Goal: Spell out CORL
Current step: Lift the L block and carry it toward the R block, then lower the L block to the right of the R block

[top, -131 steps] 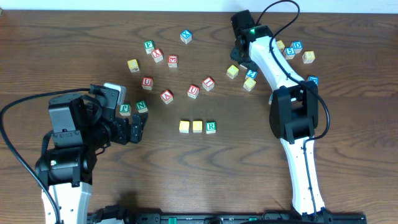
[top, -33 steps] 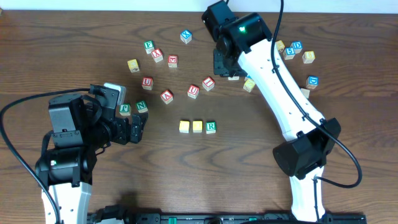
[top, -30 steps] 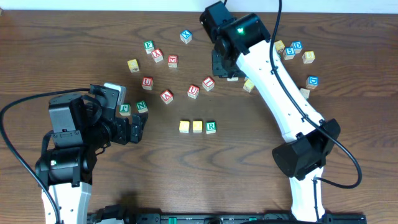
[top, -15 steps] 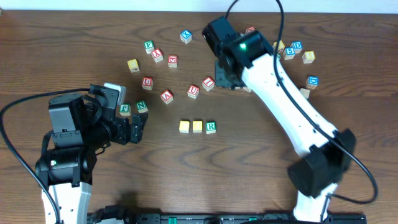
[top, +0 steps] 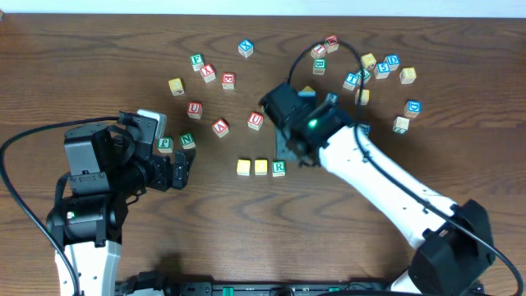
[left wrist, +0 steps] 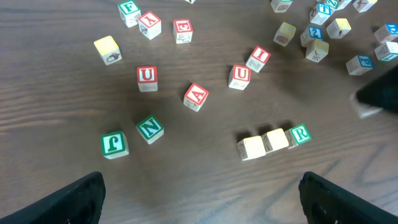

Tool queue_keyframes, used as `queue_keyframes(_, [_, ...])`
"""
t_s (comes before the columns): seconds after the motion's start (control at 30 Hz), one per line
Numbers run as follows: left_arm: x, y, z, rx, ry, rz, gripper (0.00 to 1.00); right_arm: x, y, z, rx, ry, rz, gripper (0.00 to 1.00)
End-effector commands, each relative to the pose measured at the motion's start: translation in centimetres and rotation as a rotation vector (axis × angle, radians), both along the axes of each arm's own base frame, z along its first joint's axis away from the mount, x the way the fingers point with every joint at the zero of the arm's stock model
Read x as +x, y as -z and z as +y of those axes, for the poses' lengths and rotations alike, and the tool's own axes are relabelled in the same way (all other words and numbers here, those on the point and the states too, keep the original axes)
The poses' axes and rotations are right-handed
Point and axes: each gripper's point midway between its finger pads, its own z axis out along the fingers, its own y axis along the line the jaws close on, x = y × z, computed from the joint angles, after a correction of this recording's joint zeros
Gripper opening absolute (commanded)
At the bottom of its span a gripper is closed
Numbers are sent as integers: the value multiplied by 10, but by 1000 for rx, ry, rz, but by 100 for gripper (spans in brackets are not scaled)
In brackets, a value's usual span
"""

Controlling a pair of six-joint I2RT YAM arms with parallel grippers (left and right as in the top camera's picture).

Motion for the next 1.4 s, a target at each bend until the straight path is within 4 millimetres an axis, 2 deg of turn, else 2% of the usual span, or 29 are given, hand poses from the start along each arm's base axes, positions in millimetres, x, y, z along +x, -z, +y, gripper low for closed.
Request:
queue_keyframes(0.0, [2, -10, -1, 4, 17, -31, 98, -11, 16, 0, 7, 53, 14, 3])
queue_keyframes(0.13, [2, -10, -1, 5, 17, -31, 98, -17, 32, -2, 10, 61, 31, 3])
queue_keyframes(0.57, [2, -10, -1, 5, 17, -31, 98, -22, 67, -8, 19, 81, 22, 4])
queue_keyframes(1.0, [2, -10, -1, 5, 17, -31, 98, -22, 86, -7, 34, 80, 6, 6])
queue_keyframes(1.37, [2, -10, -1, 4, 17, -31, 98, -13, 90, -8, 16, 88, -29, 4])
